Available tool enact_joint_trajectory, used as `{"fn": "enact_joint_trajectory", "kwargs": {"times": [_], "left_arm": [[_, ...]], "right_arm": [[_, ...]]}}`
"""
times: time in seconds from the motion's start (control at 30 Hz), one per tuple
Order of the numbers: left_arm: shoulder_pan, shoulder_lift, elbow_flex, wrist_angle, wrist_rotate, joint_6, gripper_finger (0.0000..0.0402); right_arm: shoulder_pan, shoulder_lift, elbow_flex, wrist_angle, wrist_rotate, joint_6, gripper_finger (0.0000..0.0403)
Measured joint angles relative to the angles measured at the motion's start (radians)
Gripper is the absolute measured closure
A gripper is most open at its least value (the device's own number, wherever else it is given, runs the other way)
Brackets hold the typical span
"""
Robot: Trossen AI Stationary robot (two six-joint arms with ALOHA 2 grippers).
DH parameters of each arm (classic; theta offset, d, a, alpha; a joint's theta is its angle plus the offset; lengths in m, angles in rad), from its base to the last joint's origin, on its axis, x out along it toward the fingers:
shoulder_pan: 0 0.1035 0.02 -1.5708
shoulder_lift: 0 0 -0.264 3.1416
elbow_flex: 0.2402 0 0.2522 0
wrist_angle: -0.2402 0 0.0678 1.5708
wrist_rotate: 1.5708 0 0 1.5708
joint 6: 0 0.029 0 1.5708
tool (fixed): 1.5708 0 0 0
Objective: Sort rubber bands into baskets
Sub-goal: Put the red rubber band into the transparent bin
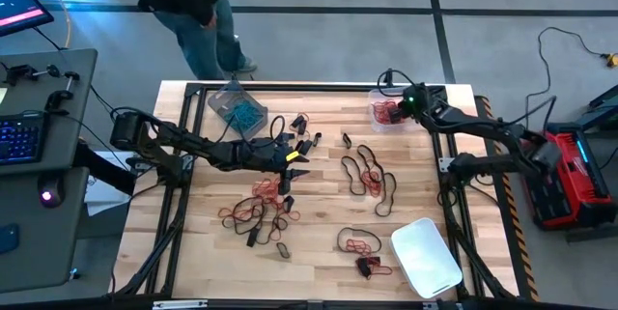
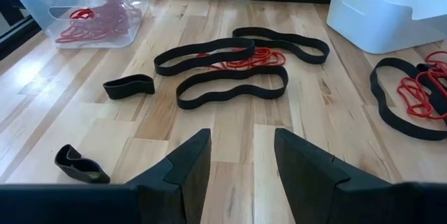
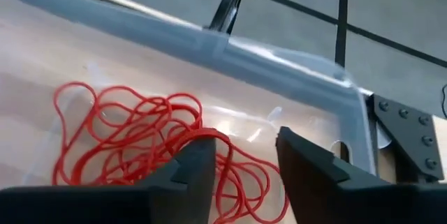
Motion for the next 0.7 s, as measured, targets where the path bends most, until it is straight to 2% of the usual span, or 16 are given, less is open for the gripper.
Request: {"fn": "enact_joint_trajectory", "kwargs": {"times": [0.13,0.3,0.4,0.6,0.7], "left_arm": [[0.000,0.000,0.000,0.000,0.000,0.000,0.0250],[0.000,0.000,0.000,-0.006,0.000,0.000,0.0250],[0.000,0.000,0.000,-0.019,0.000,0.000,0.0250],[0.000,0.000,0.000,-0.028,-0.001,0.002,0.0250],[0.000,0.000,0.000,-0.028,-0.002,0.002,0.0250]], "right_arm": [[0.020,-0.076,0.000,-0.029,-0.001,-0.001,0.0246],[0.072,-0.196,0.001,-0.101,-0.012,0.002,0.0263],[0.133,-0.271,0.001,-0.171,-0.055,0.002,0.0292],[0.355,-0.336,0.001,-0.344,-0.100,0.073,0.0386],[0.481,-0.335,0.001,-0.365,-0.151,0.120,0.0393]]}}
